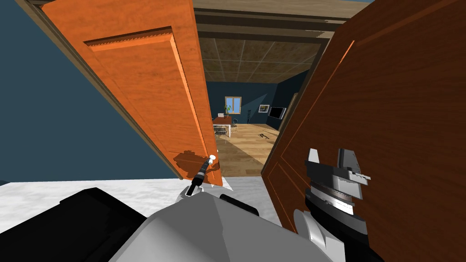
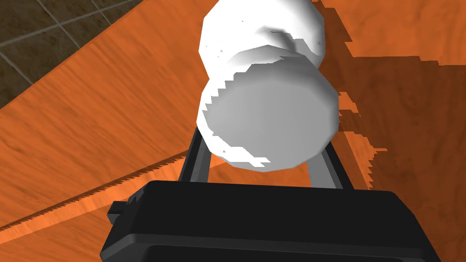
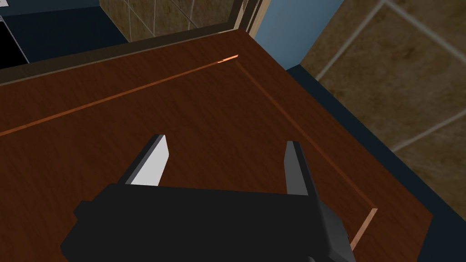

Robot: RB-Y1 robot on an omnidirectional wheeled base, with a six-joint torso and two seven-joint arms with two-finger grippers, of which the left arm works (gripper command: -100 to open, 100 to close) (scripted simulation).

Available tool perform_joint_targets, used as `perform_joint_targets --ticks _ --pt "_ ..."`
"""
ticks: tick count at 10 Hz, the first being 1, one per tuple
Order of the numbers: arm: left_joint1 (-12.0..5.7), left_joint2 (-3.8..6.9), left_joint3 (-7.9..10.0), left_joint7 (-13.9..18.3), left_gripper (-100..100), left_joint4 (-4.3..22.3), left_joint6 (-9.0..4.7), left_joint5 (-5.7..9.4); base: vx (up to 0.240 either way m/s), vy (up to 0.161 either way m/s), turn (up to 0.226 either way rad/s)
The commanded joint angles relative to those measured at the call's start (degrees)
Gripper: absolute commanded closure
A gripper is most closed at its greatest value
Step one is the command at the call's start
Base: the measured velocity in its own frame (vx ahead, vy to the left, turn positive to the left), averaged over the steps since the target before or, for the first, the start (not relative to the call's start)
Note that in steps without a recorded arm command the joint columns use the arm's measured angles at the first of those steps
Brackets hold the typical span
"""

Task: Pull the door open

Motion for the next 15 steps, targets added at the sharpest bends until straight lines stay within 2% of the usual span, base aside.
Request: perform_joint_targets --ticks 1,3,4,6,8,9,12,13,14,15 --pt "-0.52 -0.56 -1.27 2.9 100 1.0 -0.17 0.60 -0.035 0.012 -0.052" --pt "-0.52 -0.56 -1.27 3.0 100 1.0 -0.17 0.60 -0.020 0.008 -0.015" --pt "-0.64 -0.40 -1.68 5.4 100 1.1 -0.19 1.40 -0.028 0.013 -0.035" --pt "-0.64 -0.40 -1.68 5.4 100 1.1 -0.19 1.40 -0.014 0.015 -0.024" --pt "-0.88 -0.07 -2.50 9.2 100 1.4 -0.24 3.02 -0.043 0.011 -0.067" --pt "-0.88 -0.07 -2.50 10.2 100 1.4 -0.24 3.02 -0.047 0.025 -0.036" --pt "-1.12 0.26 -3.32 14.5 100 1.6 -0.29 4.64 -0.036 0.015 -0.039" --pt "-1.12 0.26 -3.32 14.9 100 1.6 -0.29 4.64 -0.030 0.010 -0.037" --pt "-1.25 0.42 -3.74 17.2 100 1.8 -0.31 5.46 -0.047 0.018 -0.083" --pt "-1.25 0.42 -3.74 17.3 100 1.8 -0.31 5.46 -0.038 0.017 -0.012"
